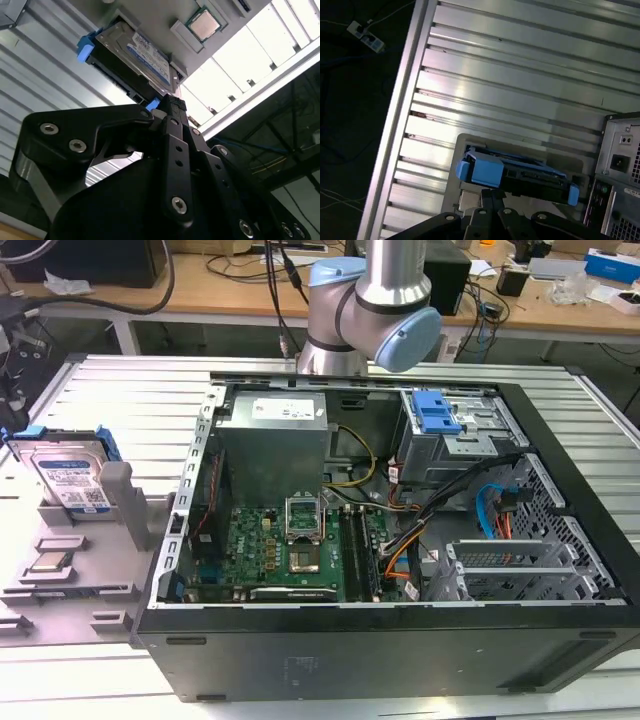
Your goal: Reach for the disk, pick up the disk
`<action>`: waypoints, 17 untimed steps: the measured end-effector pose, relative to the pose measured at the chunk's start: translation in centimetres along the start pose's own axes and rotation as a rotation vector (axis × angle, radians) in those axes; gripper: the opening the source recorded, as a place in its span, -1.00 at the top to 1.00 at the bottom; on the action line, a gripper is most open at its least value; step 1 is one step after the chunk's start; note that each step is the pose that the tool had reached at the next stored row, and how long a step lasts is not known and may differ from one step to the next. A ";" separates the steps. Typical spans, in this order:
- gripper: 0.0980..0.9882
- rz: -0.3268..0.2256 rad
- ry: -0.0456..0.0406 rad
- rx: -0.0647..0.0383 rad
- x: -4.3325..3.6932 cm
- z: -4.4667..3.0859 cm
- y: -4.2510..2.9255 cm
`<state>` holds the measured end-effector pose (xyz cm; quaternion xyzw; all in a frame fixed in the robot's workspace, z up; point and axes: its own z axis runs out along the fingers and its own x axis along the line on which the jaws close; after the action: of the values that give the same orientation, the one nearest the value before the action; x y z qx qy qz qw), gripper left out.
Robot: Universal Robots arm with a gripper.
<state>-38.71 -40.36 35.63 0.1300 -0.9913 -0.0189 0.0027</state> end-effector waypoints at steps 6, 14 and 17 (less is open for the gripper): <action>0.98 -0.157 0.0061 0.000 0.00 0.00 0.00; 0.98 -0.334 0.0128 0.000 0.00 0.00 0.00; 0.98 -0.405 0.0156 0.000 0.00 -0.01 0.00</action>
<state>-38.71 -40.37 35.64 0.3267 -0.9449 -0.0180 0.0065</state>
